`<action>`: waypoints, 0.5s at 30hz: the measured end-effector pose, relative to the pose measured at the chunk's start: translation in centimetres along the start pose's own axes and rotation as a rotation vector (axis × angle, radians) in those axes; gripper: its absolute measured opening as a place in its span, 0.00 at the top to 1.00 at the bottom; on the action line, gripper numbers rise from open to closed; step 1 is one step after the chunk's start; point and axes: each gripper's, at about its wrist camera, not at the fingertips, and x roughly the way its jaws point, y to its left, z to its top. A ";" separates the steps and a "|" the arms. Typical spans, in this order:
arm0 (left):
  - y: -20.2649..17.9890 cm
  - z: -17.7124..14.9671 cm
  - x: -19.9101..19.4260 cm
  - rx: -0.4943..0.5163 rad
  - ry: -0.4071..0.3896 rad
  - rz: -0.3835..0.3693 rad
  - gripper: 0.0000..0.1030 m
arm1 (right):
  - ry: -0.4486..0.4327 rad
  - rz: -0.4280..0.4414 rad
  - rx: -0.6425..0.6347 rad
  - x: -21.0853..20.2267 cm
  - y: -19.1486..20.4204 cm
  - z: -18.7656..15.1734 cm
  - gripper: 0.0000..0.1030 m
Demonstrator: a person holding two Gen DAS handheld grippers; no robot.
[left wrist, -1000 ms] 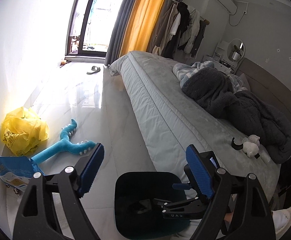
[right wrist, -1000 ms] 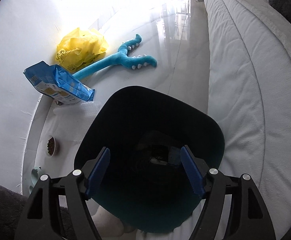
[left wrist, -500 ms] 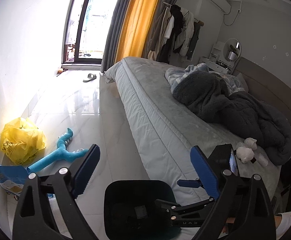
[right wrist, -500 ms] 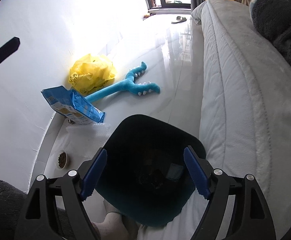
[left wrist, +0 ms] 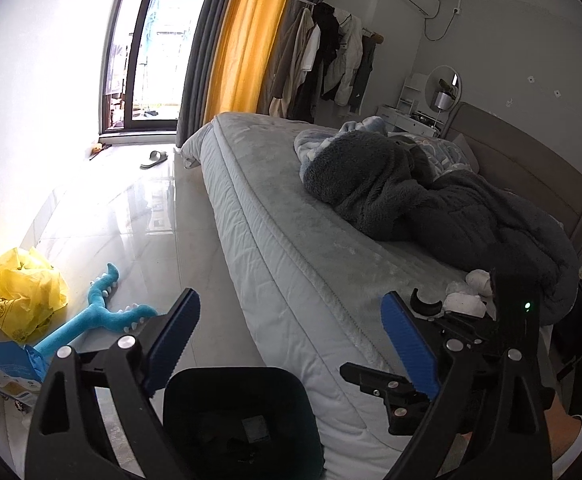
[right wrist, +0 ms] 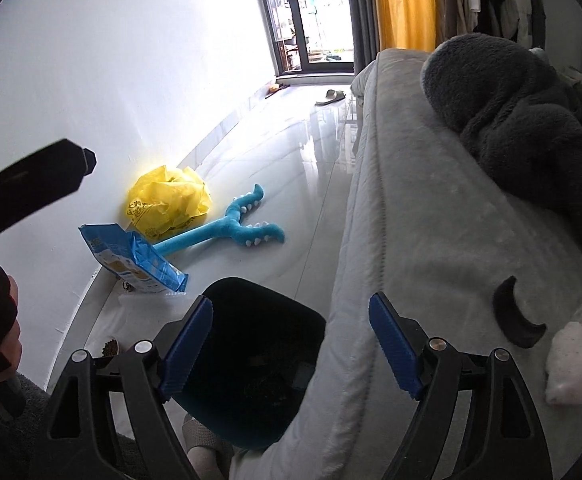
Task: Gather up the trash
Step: 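Move both tools back toward the remaining items on the bed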
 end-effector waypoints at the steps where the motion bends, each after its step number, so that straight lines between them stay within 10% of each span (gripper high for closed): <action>1: -0.5 -0.1 0.3 0.005 0.003 -0.003 0.09 | -0.006 -0.006 0.002 -0.4 -0.5 -0.1 0.21; 15: -5.4 -0.9 4.1 0.032 0.054 -0.058 0.09 | -0.094 -0.155 -0.003 -5.1 -7.3 -1.8 0.21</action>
